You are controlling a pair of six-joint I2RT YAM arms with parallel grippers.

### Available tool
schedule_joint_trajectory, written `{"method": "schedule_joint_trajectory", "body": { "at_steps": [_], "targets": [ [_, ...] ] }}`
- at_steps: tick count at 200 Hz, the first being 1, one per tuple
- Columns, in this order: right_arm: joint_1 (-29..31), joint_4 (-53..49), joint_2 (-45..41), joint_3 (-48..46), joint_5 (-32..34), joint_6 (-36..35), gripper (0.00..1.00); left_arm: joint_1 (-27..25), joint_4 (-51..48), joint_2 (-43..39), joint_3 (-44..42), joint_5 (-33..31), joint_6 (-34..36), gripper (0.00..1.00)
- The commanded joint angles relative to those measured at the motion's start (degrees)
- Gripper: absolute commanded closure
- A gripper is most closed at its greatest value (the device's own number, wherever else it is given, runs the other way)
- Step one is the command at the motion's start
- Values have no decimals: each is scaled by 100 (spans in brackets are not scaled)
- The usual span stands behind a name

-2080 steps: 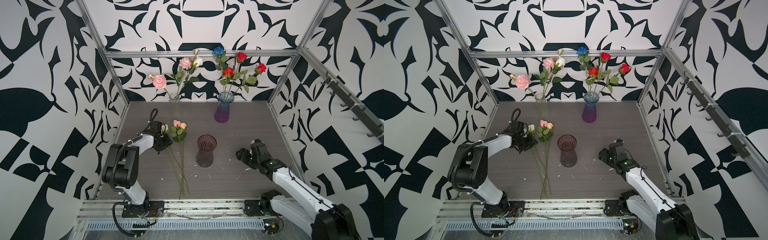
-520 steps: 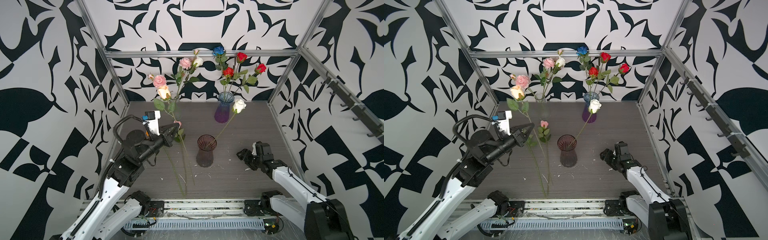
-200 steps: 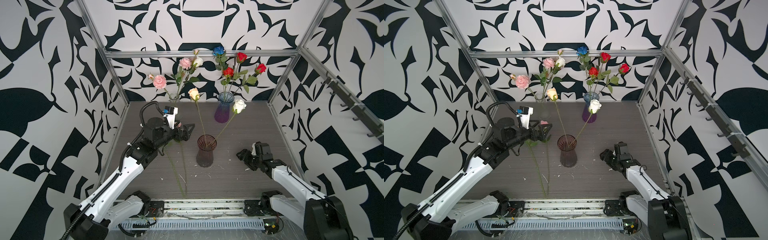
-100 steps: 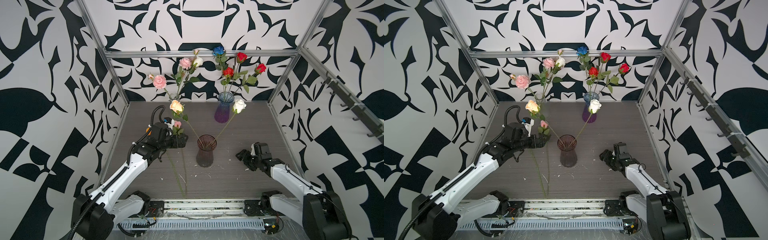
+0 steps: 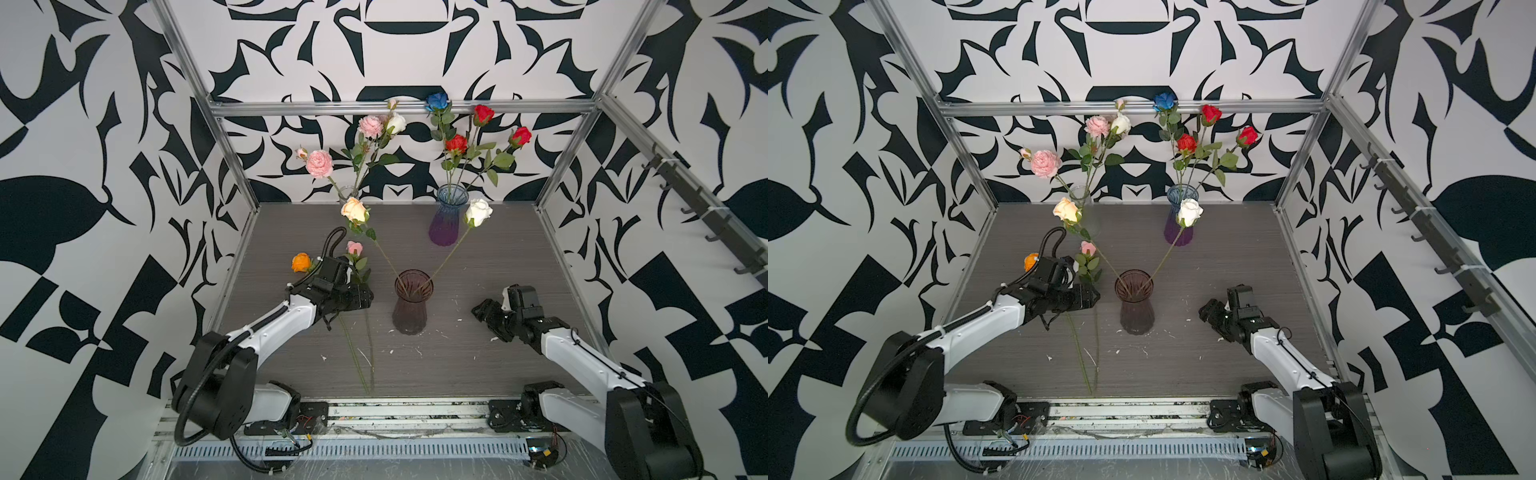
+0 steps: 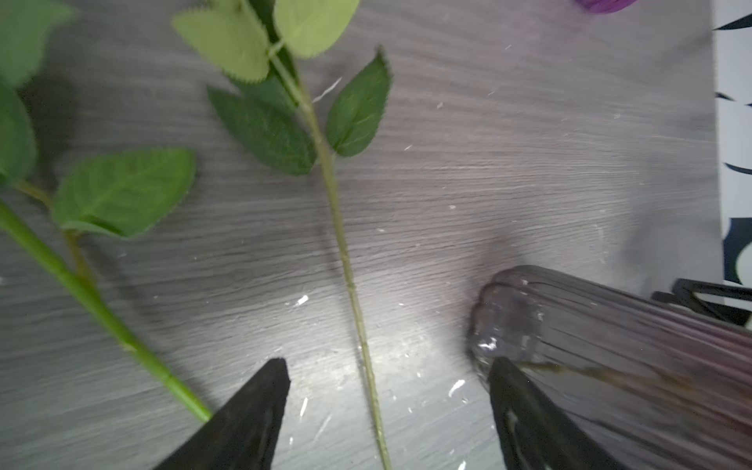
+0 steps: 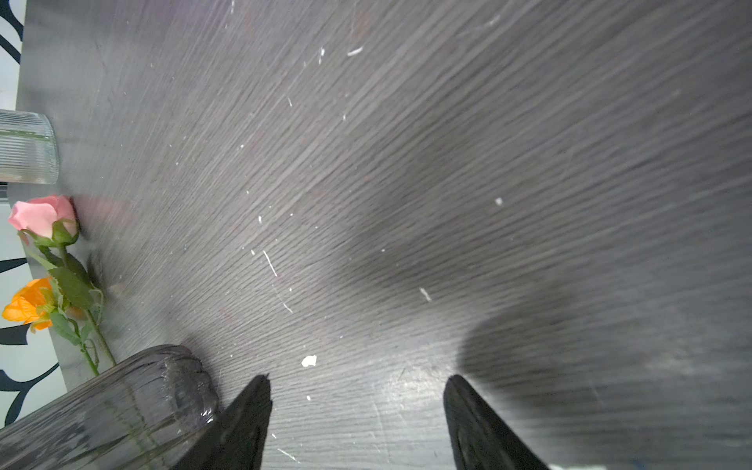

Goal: Arrange the flowers into the vase
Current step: 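Draw the left gripper back and close it on the pink rose stem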

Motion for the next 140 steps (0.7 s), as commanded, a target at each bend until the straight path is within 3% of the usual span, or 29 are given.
{"method": "schedule_joint_trajectory", "body": {
  "at_steps": [1, 23, 63, 140],
  "targets": [
    [-23, 92, -13, 156, -13, -9, 29, 170, 59, 418, 202, 298, -159, 21],
    [-23, 86, -39, 147, -7, 7, 29, 286, -36, 965, 462, 696, -154, 26],
    [-21, -4, -201, 112, 107, 59, 30, 308, -72, 1190, 539, 670, -206, 27],
    [-21, 23, -94, 130, 64, 61, 30, 335, -296, 1819, 910, 887, -226, 51]
  ]
}}
